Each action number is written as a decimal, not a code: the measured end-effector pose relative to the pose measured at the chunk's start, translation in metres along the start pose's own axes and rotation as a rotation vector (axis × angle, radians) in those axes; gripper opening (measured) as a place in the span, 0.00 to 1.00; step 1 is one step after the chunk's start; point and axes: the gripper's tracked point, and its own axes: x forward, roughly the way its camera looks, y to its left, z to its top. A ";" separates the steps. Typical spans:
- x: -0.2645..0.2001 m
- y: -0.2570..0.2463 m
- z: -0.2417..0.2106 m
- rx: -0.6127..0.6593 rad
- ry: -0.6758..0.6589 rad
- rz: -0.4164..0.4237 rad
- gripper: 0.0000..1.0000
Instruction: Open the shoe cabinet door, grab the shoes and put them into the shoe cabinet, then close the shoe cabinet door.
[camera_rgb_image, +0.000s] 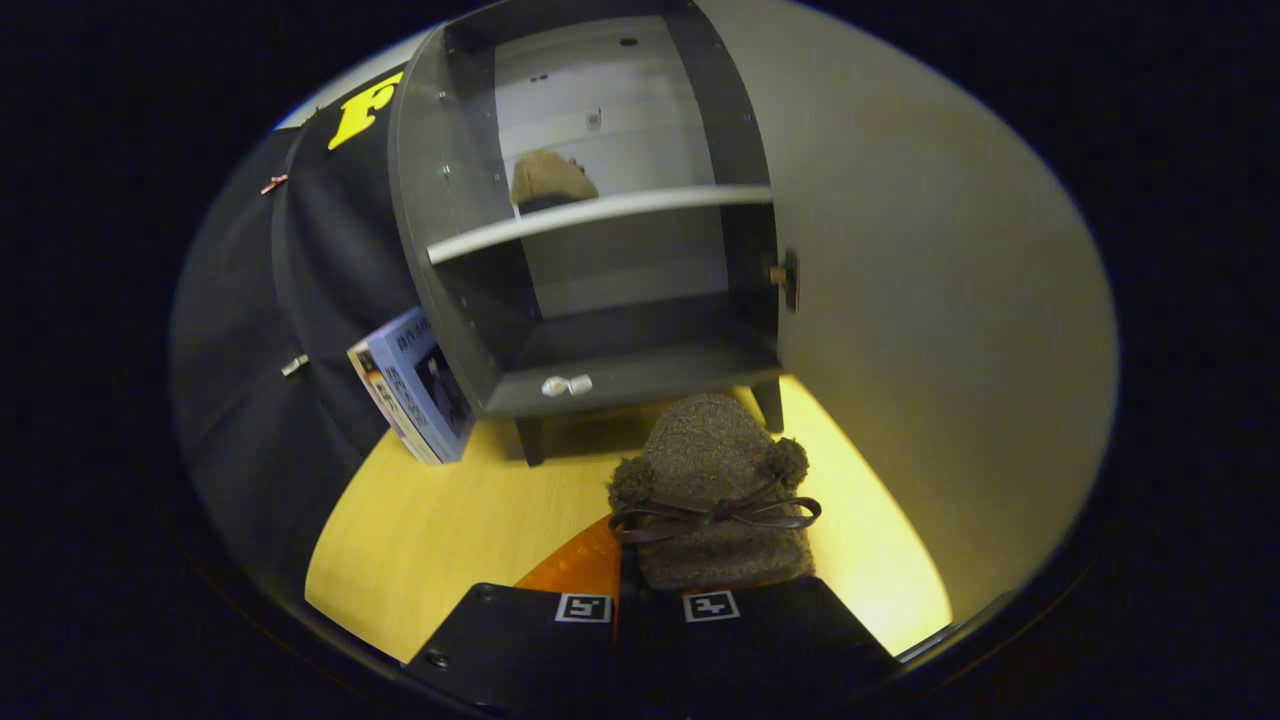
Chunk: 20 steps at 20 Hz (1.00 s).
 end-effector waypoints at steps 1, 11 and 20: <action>-0.008 0.002 0.021 -0.010 -0.022 0.007 0.12; -0.018 0.028 0.219 -0.012 -0.111 0.036 0.11; 0.062 0.022 0.330 -0.046 -0.146 -0.025 0.11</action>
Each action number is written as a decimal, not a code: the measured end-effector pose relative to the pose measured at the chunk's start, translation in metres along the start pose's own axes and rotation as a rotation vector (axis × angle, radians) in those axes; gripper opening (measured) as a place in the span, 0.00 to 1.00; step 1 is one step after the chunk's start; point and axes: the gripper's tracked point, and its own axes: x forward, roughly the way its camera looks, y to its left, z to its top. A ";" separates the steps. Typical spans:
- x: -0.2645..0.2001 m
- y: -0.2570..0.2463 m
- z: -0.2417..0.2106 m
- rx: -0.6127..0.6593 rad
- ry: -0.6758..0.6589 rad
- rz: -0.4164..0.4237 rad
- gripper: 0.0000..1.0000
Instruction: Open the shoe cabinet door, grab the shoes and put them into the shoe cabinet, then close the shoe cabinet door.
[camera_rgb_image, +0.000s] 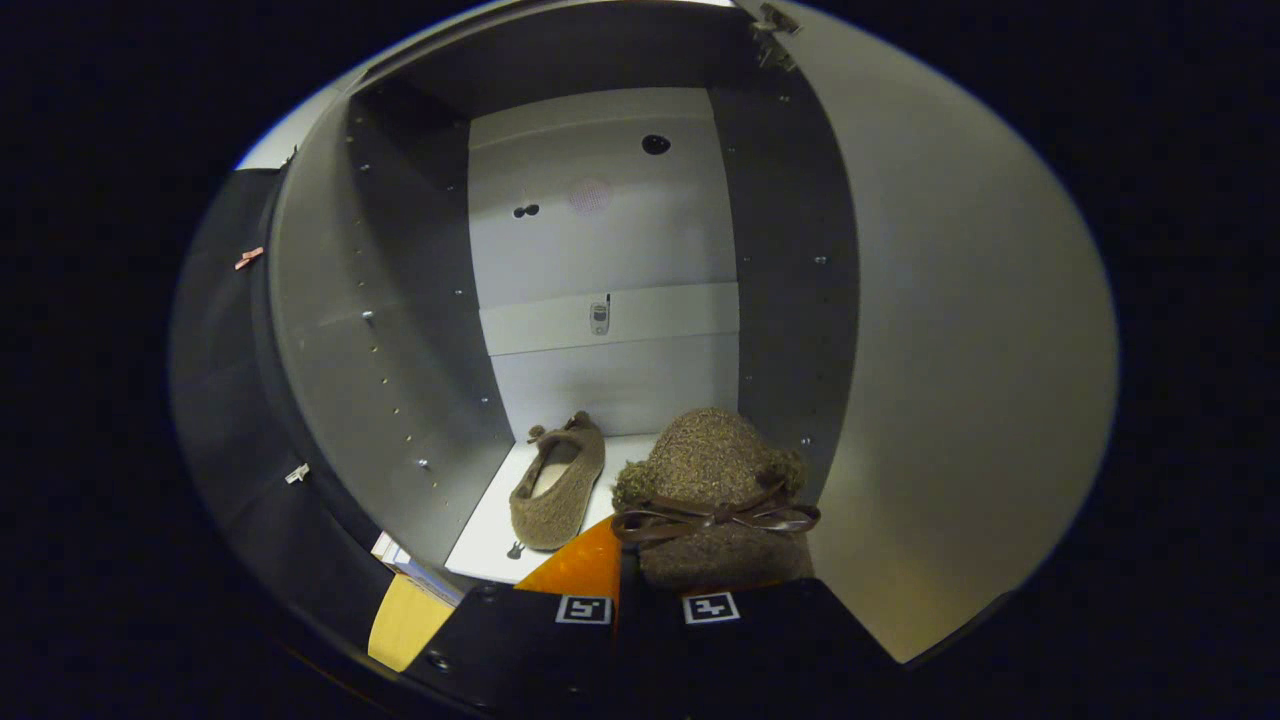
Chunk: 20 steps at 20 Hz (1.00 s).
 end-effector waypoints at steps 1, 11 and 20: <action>0.011 -0.003 0.003 -0.001 0.005 -0.005 0.11; 0.119 -0.021 0.008 -0.116 0.081 -0.062 0.11; 0.205 -0.017 -0.040 -0.120 0.231 -0.045 0.11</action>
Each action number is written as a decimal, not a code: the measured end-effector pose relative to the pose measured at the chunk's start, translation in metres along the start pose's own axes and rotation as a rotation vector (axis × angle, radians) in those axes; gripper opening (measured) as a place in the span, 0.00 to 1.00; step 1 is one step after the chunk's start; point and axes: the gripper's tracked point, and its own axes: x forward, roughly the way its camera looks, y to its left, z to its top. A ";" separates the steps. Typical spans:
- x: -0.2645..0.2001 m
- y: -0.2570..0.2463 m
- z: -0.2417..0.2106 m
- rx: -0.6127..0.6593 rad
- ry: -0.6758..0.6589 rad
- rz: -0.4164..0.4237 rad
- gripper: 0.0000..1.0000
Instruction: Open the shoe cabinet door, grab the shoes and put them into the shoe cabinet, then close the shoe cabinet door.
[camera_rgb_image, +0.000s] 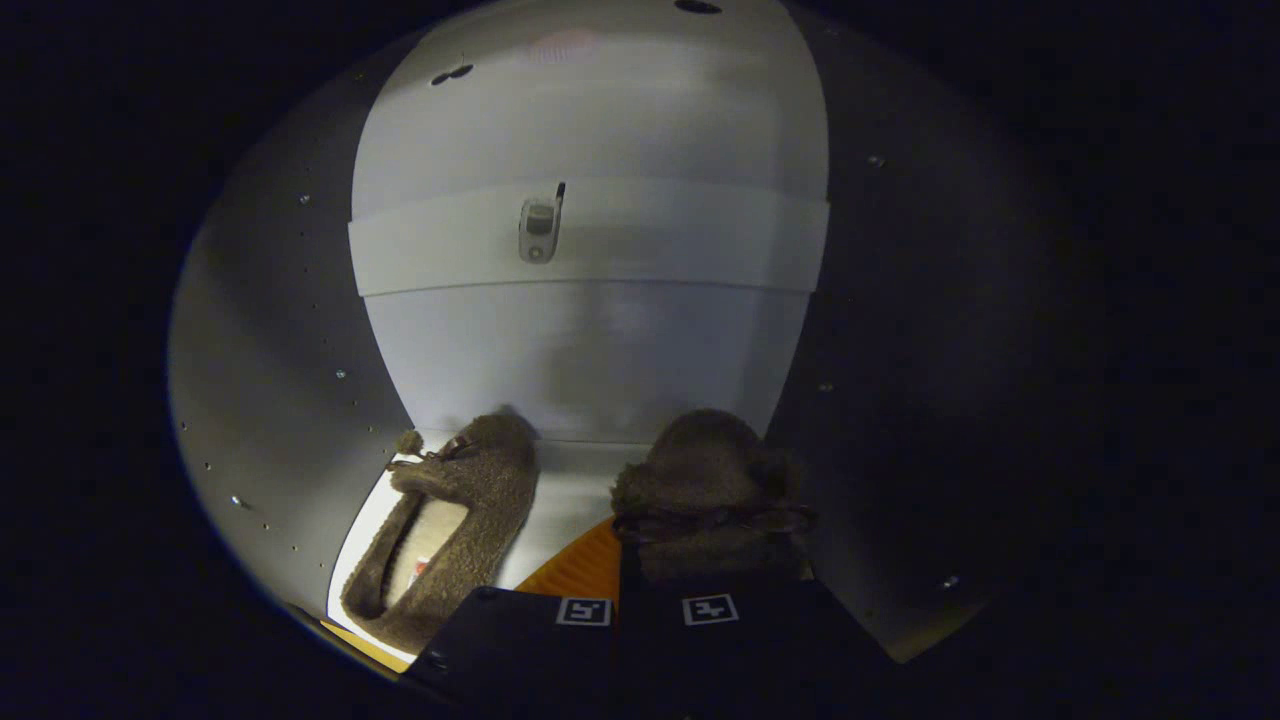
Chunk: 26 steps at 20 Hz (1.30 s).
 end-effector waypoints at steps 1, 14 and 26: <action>0.008 0.001 -0.004 0.001 0.019 0.000 0.11; 0.004 0.012 -0.015 0.016 0.090 0.014 0.58; -0.127 0.002 0.044 -0.050 -0.236 -0.040 0.98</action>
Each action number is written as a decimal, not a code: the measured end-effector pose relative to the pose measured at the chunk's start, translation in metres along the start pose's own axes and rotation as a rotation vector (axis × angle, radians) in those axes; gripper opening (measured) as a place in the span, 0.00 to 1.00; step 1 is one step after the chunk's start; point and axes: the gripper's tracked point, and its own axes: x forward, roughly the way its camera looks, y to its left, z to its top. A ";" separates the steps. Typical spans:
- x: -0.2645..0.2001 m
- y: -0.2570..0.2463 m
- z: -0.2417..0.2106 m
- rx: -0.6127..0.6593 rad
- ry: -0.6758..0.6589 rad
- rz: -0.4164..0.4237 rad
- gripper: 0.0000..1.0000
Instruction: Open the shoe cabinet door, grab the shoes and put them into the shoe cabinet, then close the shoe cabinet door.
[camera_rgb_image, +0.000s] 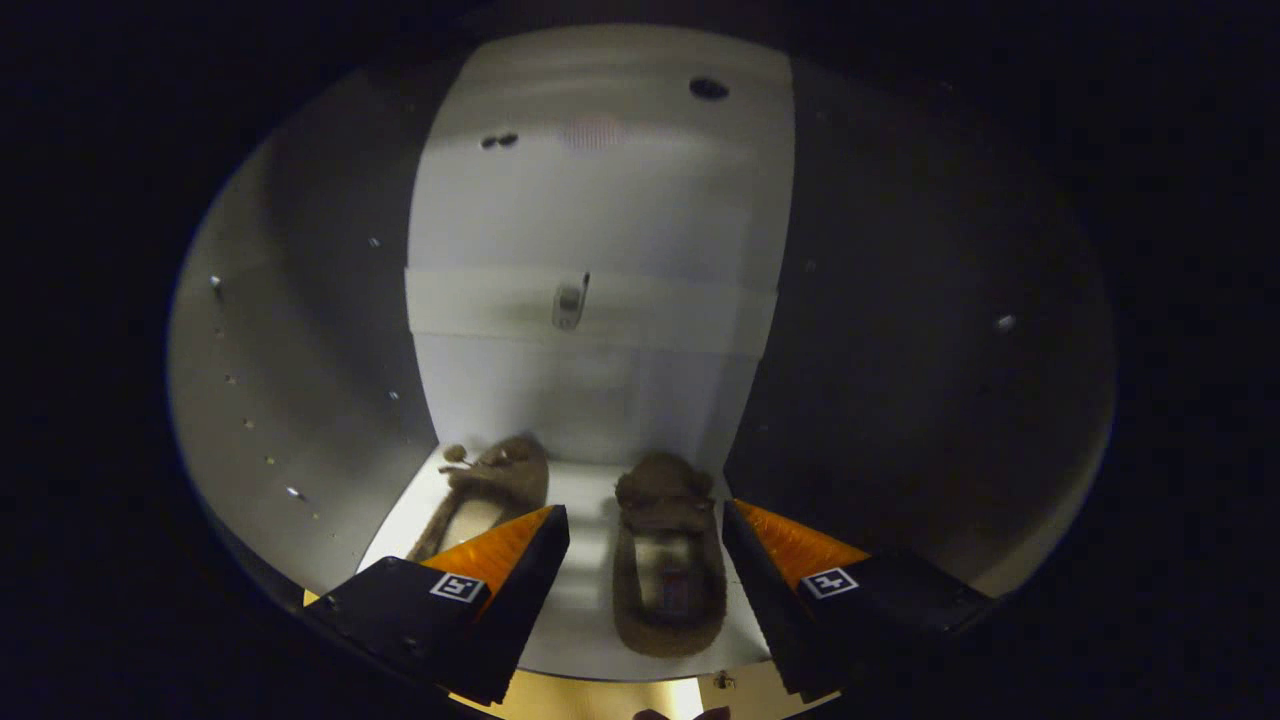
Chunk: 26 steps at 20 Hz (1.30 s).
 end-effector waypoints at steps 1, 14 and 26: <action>-0.019 0.003 0.010 0.008 -0.051 0.004 0.98; -0.279 0.007 0.012 0.020 -0.442 0.016 0.97; -0.446 -0.104 -0.044 0.120 -0.479 -0.042 0.98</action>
